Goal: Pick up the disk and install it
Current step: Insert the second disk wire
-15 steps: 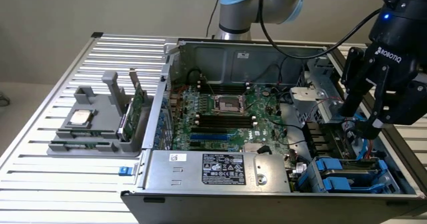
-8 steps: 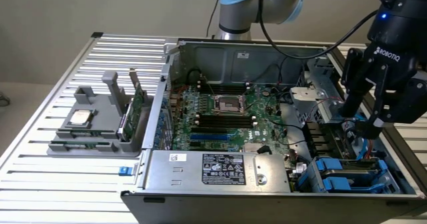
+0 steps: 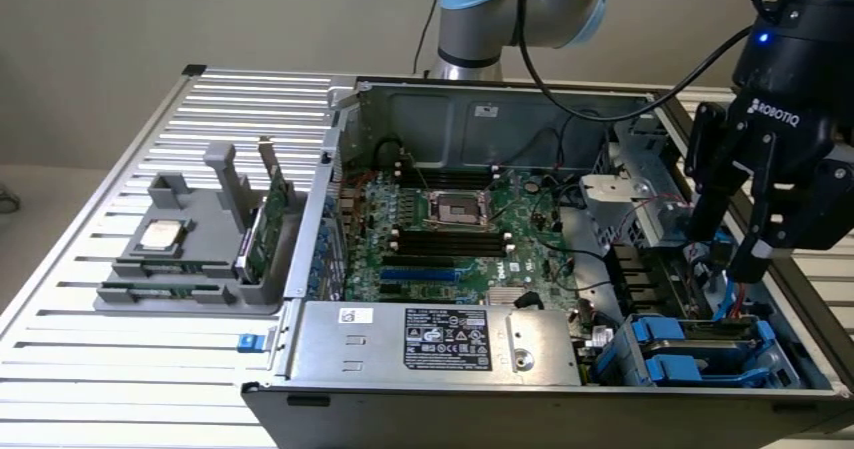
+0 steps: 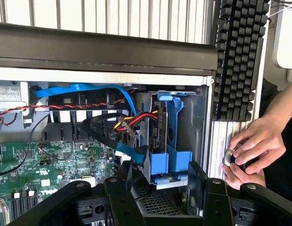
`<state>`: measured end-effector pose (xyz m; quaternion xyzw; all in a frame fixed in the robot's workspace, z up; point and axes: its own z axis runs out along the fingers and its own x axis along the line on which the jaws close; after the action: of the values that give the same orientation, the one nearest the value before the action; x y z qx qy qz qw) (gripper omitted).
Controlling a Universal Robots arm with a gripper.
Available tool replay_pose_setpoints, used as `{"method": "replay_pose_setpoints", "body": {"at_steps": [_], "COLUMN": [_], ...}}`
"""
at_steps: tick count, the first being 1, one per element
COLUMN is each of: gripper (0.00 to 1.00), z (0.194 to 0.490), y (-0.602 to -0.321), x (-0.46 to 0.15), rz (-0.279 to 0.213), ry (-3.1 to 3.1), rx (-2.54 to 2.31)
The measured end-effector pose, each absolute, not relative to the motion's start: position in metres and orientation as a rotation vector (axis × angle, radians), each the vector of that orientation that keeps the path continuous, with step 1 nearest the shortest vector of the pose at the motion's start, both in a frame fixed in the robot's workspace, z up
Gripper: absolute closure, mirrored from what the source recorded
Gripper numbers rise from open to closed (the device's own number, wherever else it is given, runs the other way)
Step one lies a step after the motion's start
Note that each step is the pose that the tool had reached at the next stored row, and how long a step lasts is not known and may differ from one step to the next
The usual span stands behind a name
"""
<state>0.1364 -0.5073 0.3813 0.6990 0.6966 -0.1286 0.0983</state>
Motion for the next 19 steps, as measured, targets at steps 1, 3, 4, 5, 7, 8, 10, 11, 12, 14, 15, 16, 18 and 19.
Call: {"method": "replay_pose_setpoints", "body": {"at_steps": [1, 3, 4, 5, 7, 8, 10, 11, 12, 14, 15, 16, 18, 19], "gripper": [0.4, 0.4, 0.4, 0.4, 0.4, 0.4, 0.4, 0.4, 0.4, 0.4, 0.4, 0.4, 0.4, 0.4], "z": [0.381, 0.3806, 0.3804, 0.3803, 0.3801, 0.3801, 0.3801, 0.38, 0.3798, 0.3794, 0.3791, 0.3787, 0.378, 0.3777], "y": [-0.5071, -0.507, -0.507, -0.507, -0.507, -0.507, -0.507, -0.5069, -0.5069, -0.5069, -0.5069, -0.5069, -0.507, -0.5069], "x": [0.1364, 0.1364, 0.1364, 0.1364, 0.1364, 0.1364, 0.1364, 0.1364, 0.1364, 0.1363, 0.1364, 0.1364, 0.1364, 0.1364], "rz": [-0.378, -0.375, -0.374, -0.373, -0.373, -0.374, -0.378, -0.378, -0.378, -0.375, -0.372, -0.369, -0.363, -0.359], "ry": [2.059, 2.056, 2.053, 2.051, 2.045, 2.041, 2.033, 2.029, 2.025, 2.018, 2.015, 2.012, 2.006, 2.003], "rx": [2.068, 2.068, 2.068, 2.069, 2.069, 2.069, 2.069, 2.07, 2.071, 2.073, 2.074, 2.075, 2.076, 2.077]}}
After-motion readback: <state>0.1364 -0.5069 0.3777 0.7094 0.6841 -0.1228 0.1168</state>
